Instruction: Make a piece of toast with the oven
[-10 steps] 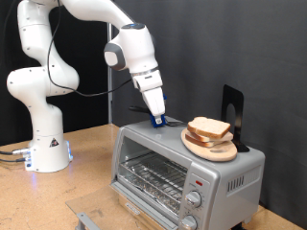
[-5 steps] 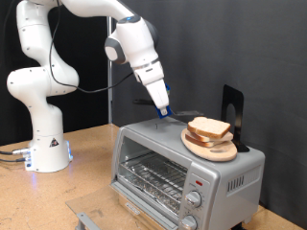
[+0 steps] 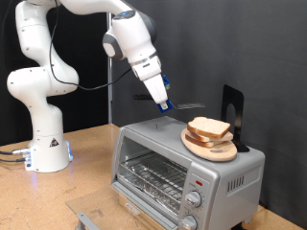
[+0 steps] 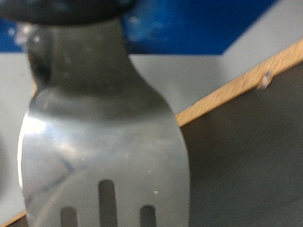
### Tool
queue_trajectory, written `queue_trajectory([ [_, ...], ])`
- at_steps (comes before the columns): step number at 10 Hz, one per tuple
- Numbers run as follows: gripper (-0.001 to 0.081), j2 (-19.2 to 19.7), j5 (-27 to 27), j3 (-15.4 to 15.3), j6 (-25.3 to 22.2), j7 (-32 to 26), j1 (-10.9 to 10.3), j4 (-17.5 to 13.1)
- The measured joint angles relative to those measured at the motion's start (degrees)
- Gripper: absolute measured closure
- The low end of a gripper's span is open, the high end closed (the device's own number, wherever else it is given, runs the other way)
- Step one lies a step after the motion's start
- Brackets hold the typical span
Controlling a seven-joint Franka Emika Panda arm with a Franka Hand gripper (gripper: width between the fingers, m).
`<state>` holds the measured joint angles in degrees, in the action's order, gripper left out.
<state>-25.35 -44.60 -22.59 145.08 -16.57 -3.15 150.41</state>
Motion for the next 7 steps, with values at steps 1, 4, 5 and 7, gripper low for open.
queue_trajectory([
  [1, 0.0415, -1.3, -3.7, -0.1, 3.9, 0.8, -0.4, 2.1],
  [4, 0.0414, -6.1, -8.3, 0.1, 12.2, 5.8, 0.8, 8.4],
  [5, 0.0413, -7.7, -8.3, 0.7, 12.6, 5.9, 2.0, 9.8],
  [7, 0.0413, -8.9, -8.2, 1.0, 12.1, 5.8, 2.7, 10.3],
])
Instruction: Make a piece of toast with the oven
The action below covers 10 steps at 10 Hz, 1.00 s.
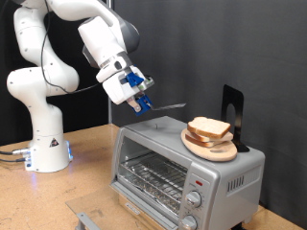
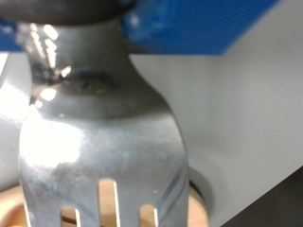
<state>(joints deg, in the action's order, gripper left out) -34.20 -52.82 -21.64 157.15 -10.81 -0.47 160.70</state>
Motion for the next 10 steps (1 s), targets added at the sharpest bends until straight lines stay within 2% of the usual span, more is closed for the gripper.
queue_trajectory([
  [3, 0.0413, -0.1, -1.3, 1.5, 0.3, -1.9, -0.1, 0.3],
  [5, 0.0413, -0.6, 0.5, 4.0, -2.8, -2.3, 2.3, 1.0],
  [7, 0.0413, -1.6, 1.2, 8.2, -7.1, -6.2, 4.1, 1.4],
  [9, 0.0413, -3.3, 1.2, 12.8, -10.6, -10.7, 4.4, 1.6],
  [10, 0.0413, -4.1, 1.5, 13.9, -11.5, -11.5, 4.7, 1.7],
])
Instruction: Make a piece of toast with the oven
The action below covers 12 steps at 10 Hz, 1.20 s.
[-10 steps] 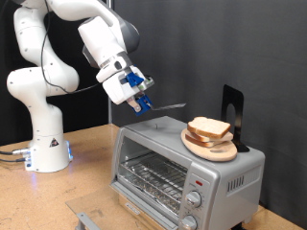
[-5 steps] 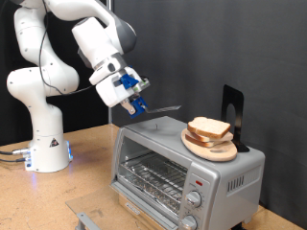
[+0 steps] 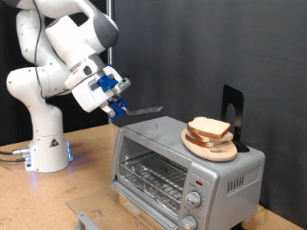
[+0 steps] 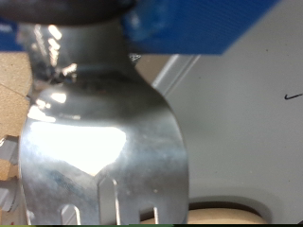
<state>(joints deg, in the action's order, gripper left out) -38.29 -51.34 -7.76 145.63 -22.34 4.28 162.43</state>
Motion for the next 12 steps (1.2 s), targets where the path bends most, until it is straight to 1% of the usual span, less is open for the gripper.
queue_trajectory([
  [1, 0.0413, -0.6, 0.5, 0.3, -0.7, -0.1, 0.5, 0.1],
  [2, 0.0413, -0.4, 0.5, 0.2, -0.7, -0.1, 0.5, -0.1],
  [3, 0.0413, 0.0, 2.5, 0.1, -2.8, 1.1, 0.7, -1.0],
  [5, 0.0413, 2.7, 9.6, -0.8, -9.6, 7.1, 2.5, -5.0],
  [6, 0.0413, 4.7, 13.0, -1.2, -13.4, 10.1, 3.5, -7.6],
  [7, 0.0413, 7.3, 16.8, -1.4, -18.1, 12.3, 4.2, -10.6],
  [8, 0.0413, 10.1, 19.6, -1.3, -22.3, 13.3, 4.7, -13.6],
  [9, 0.0413, 12.5, 20.8, -1.3, -23.6, 13.4, 4.9, -15.8],
  [10, 0.0413, 14.7, 21.1, -1.3, -23.6, 13.4, 5.0, -17.2],
  [12, 0.0413, 14.6, 21.6, -1.5, -23.6, 13.4, 5.0, -17.0],
])
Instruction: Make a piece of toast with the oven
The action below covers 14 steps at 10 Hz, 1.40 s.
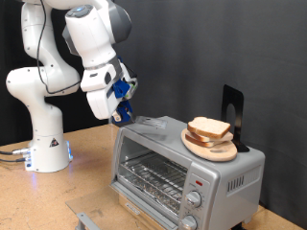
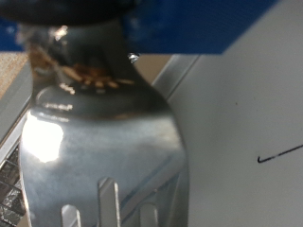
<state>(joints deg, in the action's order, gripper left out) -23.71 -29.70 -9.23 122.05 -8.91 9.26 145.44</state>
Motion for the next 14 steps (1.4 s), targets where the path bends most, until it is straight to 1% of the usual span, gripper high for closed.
queue_trajectory([
  [1, 0.0413, 0.1, 1.3, -0.5, 0.3, 1.1, 0.0, -0.1],
  [2, 0.0413, 0.3, 2.1, -1.2, 2.6, 2.8, 0.0, -0.1],
  [4, 0.0413, 1.3, 2.2, -2.5, 8.9, 4.7, 0.0, -0.1],
  [5, 0.0413, 1.7, 2.2, -2.6, 10.3, 4.9, 0.0, -0.3],
  [9, 0.0413, 3.5, 2.0, -2.7, 12.2, 5.3, 0.0, -1.3],
  [14, 0.0413, 6.8, 1.8, -3.6, 13.0, 7.5, 0.0, -4.0],
])
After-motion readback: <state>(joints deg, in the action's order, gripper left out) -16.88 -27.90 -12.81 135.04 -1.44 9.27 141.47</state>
